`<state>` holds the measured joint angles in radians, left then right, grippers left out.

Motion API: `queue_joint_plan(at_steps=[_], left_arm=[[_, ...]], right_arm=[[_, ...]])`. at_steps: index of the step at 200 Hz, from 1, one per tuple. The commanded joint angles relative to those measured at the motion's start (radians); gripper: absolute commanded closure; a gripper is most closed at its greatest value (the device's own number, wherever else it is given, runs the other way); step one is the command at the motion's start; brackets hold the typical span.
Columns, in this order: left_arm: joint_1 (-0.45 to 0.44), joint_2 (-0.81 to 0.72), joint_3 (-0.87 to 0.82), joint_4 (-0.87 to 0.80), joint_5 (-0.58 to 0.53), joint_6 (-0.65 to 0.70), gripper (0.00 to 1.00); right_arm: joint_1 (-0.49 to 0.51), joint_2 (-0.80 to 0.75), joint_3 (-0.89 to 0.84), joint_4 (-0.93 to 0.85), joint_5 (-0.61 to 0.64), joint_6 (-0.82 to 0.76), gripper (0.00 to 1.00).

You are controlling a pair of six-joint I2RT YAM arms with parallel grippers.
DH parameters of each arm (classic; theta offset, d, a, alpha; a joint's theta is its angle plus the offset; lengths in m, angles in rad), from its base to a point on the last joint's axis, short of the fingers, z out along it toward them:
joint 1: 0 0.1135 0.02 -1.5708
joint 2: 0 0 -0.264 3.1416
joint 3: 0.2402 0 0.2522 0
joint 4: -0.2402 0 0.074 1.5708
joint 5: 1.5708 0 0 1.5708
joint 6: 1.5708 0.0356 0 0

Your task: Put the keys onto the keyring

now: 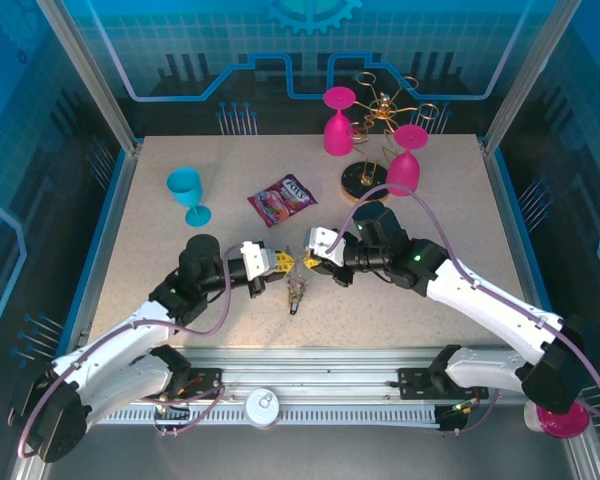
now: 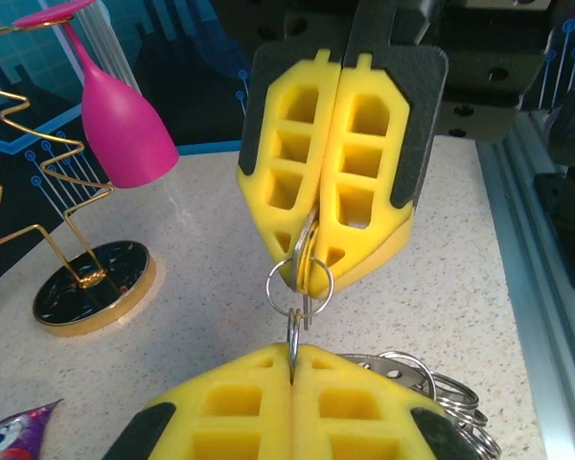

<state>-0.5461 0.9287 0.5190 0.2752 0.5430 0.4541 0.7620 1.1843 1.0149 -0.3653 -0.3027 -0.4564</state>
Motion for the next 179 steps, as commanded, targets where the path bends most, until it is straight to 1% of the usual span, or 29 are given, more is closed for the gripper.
queue_joint_plan(at_steps=[1, 10, 16, 39, 55, 71, 85, 91, 102, 107, 118, 134, 160, 169, 179], left_arm=[[0.007, 0.027, 0.056, -0.141, -0.035, 0.065, 1.00], [0.007, 0.042, 0.064, -0.153, -0.025, 0.048, 1.00], [0.006, 0.052, 0.067, -0.156, -0.015, 0.037, 0.95], [0.007, 0.064, 0.073, -0.160, 0.007, 0.011, 0.66], [0.006, 0.047, 0.077, -0.159, 0.001, -0.003, 0.46], [0.007, 0.014, 0.065, -0.139, -0.026, -0.031, 0.32], [0.007, -0.029, 0.044, -0.115, -0.053, -0.066, 0.24], [0.006, -0.053, 0.030, -0.101, -0.074, -0.089, 0.15], [0.007, -0.104, -0.001, -0.075, -0.119, -0.134, 0.09], [0.006, -0.129, -0.017, -0.061, -0.148, -0.165, 0.02], [0.006, -0.195, -0.060, -0.009, -0.242, -0.252, 0.01], [0.011, -0.296, -0.110, 0.031, -0.437, -0.415, 0.01], [0.018, -0.455, -0.156, -0.037, -0.746, -0.627, 0.01], [0.020, -0.504, -0.163, -0.070, -0.822, -0.671, 0.01], [0.021, -0.548, -0.162, -0.105, -0.891, -0.692, 0.01]], right_arm=[[0.017, 0.003, 0.090, -0.083, 0.083, -0.054, 1.00], [0.026, 0.017, 0.117, -0.099, 0.092, -0.064, 1.00], [0.032, 0.025, 0.133, -0.111, 0.097, -0.070, 1.00], [0.043, 0.057, 0.179, -0.146, 0.118, -0.087, 1.00], [0.043, 0.077, 0.205, -0.170, 0.138, -0.100, 1.00], [0.043, 0.099, 0.234, -0.197, 0.162, -0.110, 1.00], [0.043, 0.121, 0.260, -0.221, 0.180, -0.118, 1.00], [0.043, 0.129, 0.270, -0.229, 0.185, -0.121, 1.00], [0.043, 0.147, 0.292, -0.236, 0.191, -0.126, 1.00], [0.043, 0.155, 0.301, -0.237, 0.190, -0.129, 1.00], [0.045, 0.176, 0.326, -0.239, 0.188, -0.131, 1.00], [0.050, 0.211, 0.369, -0.251, 0.181, -0.131, 1.00], [0.084, 0.274, 0.443, -0.257, 0.183, -0.147, 1.00], [0.098, 0.295, 0.472, -0.255, 0.187, -0.153, 1.00], [0.116, 0.320, 0.505, -0.250, 0.195, -0.157, 1.00]])
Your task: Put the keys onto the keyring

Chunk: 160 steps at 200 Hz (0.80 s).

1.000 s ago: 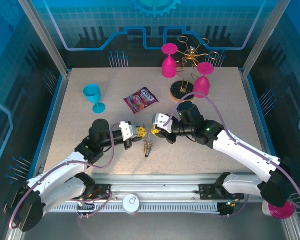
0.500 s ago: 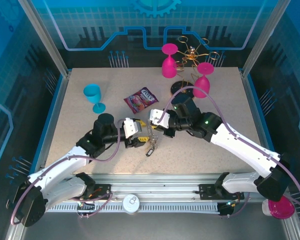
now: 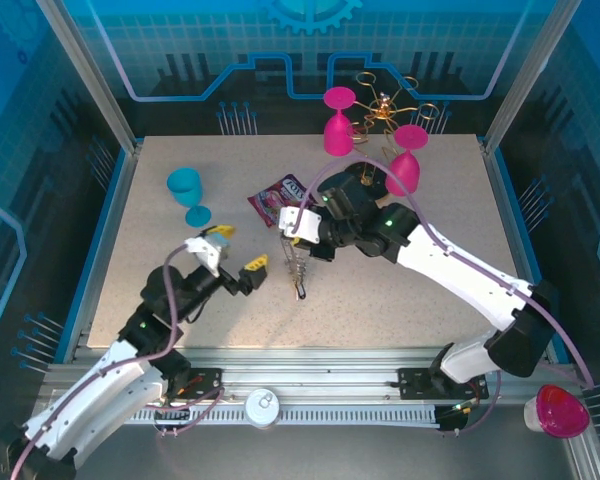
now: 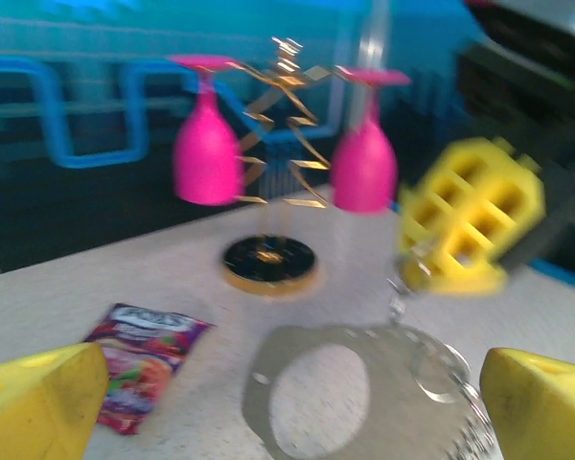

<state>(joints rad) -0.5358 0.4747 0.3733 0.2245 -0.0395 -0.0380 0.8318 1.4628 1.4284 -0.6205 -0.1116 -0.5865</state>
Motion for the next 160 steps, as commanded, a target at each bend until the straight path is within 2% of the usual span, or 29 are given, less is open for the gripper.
queue_joint_plan(at_steps=[1, 41, 64, 92, 119, 160], left_arm=[[0.010, -0.097, -0.016, -0.059, -0.315, -0.202, 0.01], [0.014, -0.192, 0.053, -0.210, -0.640, -0.232, 0.01], [0.018, -0.208, 0.103, -0.280, -0.735, -0.235, 0.01], [0.020, -0.241, 0.112, -0.308, -0.786, -0.250, 0.01], [0.019, -0.264, 0.101, -0.333, -0.785, -0.286, 0.01], [0.020, -0.257, 0.070, -0.324, -0.727, -0.280, 0.01]], right_arm=[[0.048, 0.044, 0.094, 0.005, 0.004, -0.027, 1.00], [0.127, 0.189, 0.275, 0.041, 0.013, -0.014, 1.00], [0.165, 0.288, 0.373, 0.119, 0.000, 0.053, 1.00], [0.160, 0.357, 0.343, 0.279, -0.031, 0.187, 1.00], [0.126, 0.357, 0.162, 0.454, -0.009, 0.249, 1.00], [0.050, 0.272, -0.090, 0.480, -0.073, 0.110, 1.00]])
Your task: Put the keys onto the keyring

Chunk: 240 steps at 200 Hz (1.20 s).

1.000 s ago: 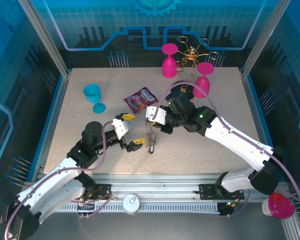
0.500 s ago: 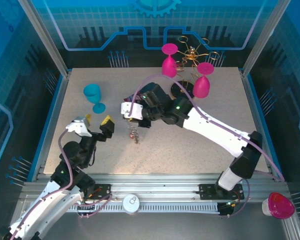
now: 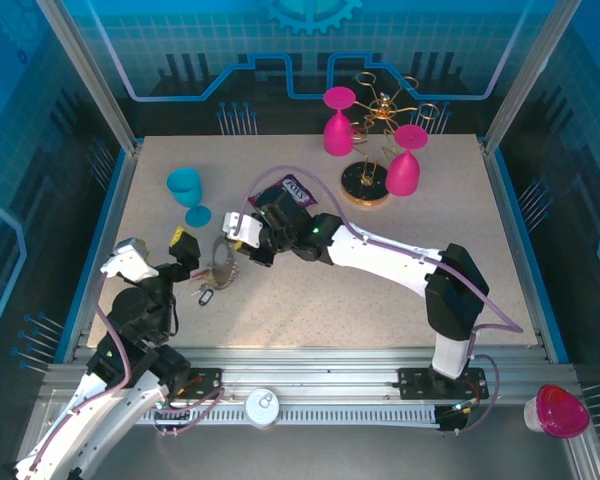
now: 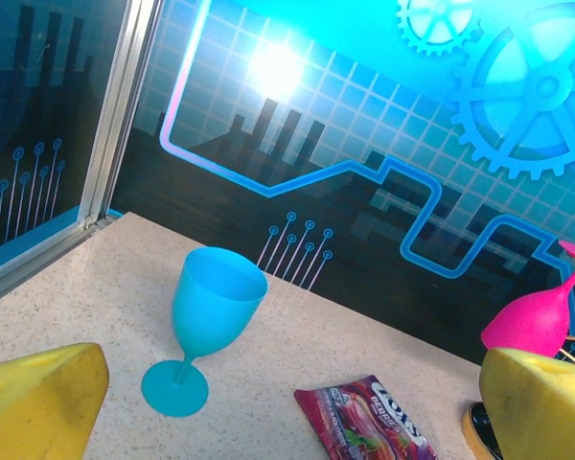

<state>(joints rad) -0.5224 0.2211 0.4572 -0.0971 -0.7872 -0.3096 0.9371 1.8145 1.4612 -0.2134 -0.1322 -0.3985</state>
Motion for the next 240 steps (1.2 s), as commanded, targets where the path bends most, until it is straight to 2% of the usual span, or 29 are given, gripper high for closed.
queue_joint_plan(at_steps=[1, 37, 112, 163, 176, 203, 226, 240], left_arm=[[0.006, -0.002, -0.016, 0.000, 0.024, -0.009, 0.01], [0.007, 0.049, -0.043, 0.034, 0.070, -0.011, 0.01], [0.014, 0.166, -0.103, 0.136, 0.100, 0.000, 0.01], [0.023, 0.223, -0.108, 0.172, 0.109, 0.009, 0.01], [0.025, 0.234, -0.110, 0.179, 0.108, 0.019, 0.01], [0.029, 0.259, -0.115, 0.185, 0.102, 0.043, 0.01], [0.034, 0.273, -0.106, 0.167, 0.083, 0.065, 0.01], [0.040, 0.287, -0.099, 0.170, 0.077, 0.093, 0.01]], right_arm=[[-0.056, -0.081, -0.126, 0.070, -0.052, -0.082, 1.00], [-0.124, -0.158, -0.266, -0.030, -0.053, -0.211, 1.00], [-0.155, -0.179, -0.487, -0.087, 0.288, -0.335, 1.00], [-0.170, -0.149, -0.553, -0.112, 0.541, -0.396, 0.93], [-0.178, -0.139, -0.566, -0.112, 0.586, -0.404, 0.86], [-0.196, -0.111, -0.575, -0.139, 0.655, -0.399, 0.61], [-0.236, -0.181, -0.611, -0.146, 0.660, -0.378, 0.50], [-0.266, -0.236, -0.612, -0.168, 0.674, -0.371, 0.47]])
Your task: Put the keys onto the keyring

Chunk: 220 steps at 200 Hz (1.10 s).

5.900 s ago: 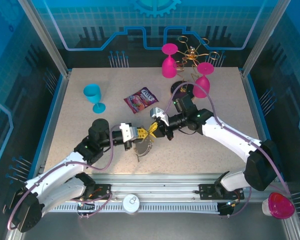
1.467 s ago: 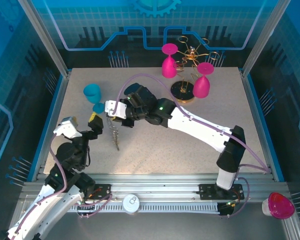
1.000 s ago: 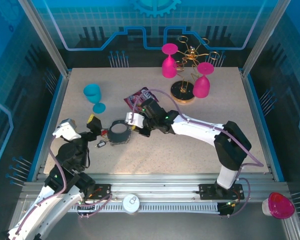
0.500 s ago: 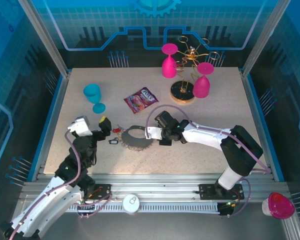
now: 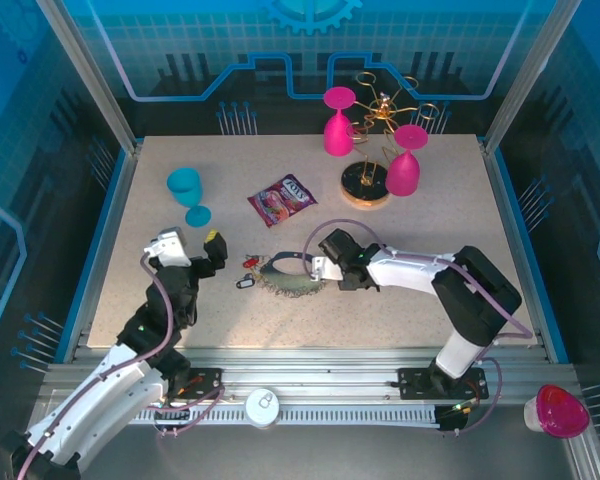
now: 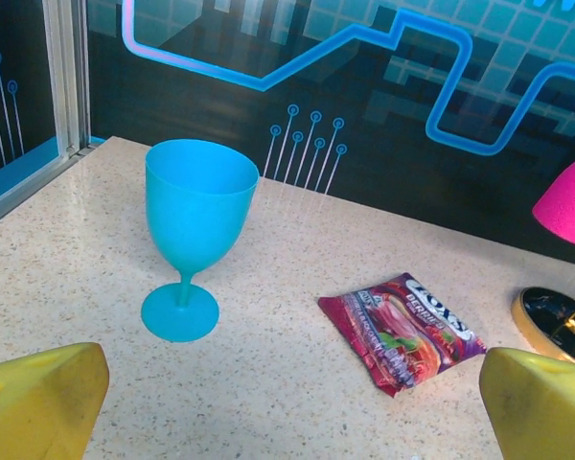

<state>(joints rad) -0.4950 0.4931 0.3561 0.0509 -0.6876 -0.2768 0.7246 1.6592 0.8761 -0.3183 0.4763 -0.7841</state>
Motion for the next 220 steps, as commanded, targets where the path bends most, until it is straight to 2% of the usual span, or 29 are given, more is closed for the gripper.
queue_joint_plan(at_steps=[1, 25, 43, 57, 71, 93, 121, 135, 151, 173, 190, 201, 220], left_arm=[[0.013, 0.016, 0.002, 0.023, -0.022, 0.063, 0.01], [0.035, 0.070, 0.012, 0.067, 0.005, 0.123, 0.01], [0.076, 0.144, 0.024, 0.113, 0.056, 0.169, 0.01], [0.124, 0.218, 0.030, 0.157, 0.118, 0.188, 0.01], [0.192, 0.296, 0.032, 0.209, 0.199, 0.189, 0.01], [0.288, 0.433, 0.022, 0.322, 0.290, 0.221, 0.01], [0.342, 0.595, -0.017, 0.545, 0.333, 0.314, 0.01], [0.360, 0.668, -0.039, 0.661, 0.361, 0.326, 0.01], [0.378, 0.760, -0.041, 0.736, 0.399, 0.330, 0.01], [0.386, 0.900, -0.060, 0.892, 0.434, 0.342, 0.01], [0.389, 1.031, -0.079, 1.062, 0.471, 0.356, 0.01], [0.393, 1.107, -0.091, 1.181, 0.447, 0.364, 0.01], [0.402, 1.068, -0.047, 1.027, 0.455, 0.333, 0.01]], right_arm=[[-0.055, -0.085, -0.027, -0.066, 0.067, 0.016, 0.47], [-0.131, -0.194, -0.009, -0.053, 0.029, 0.132, 0.45], [-0.215, -0.302, -0.021, 0.014, -0.112, 0.313, 0.44], [-0.301, -0.383, -0.096, 0.152, -0.249, 0.444, 0.35], [-0.401, -0.439, -0.192, 0.317, -0.350, 0.571, 0.34], [-0.529, -0.473, -0.346, 0.630, -0.384, 0.676, 0.33], [-0.613, -0.392, -0.488, 1.015, -0.448, 0.687, 0.29], [-0.636, -0.322, -0.482, 1.043, -0.501, 0.711, 0.30], [-0.640, -0.229, -0.508, 1.161, -0.555, 0.692, 0.31], [-0.665, -0.099, -0.600, 1.479, -0.555, 0.729, 0.27], [-0.674, -0.141, -0.587, 1.380, -0.577, 0.727, 0.26], [-0.677, -0.119, -0.568, 1.382, -0.595, 0.730, 0.25], [-0.683, -0.121, -0.524, 1.293, -0.564, 0.747, 0.23]])
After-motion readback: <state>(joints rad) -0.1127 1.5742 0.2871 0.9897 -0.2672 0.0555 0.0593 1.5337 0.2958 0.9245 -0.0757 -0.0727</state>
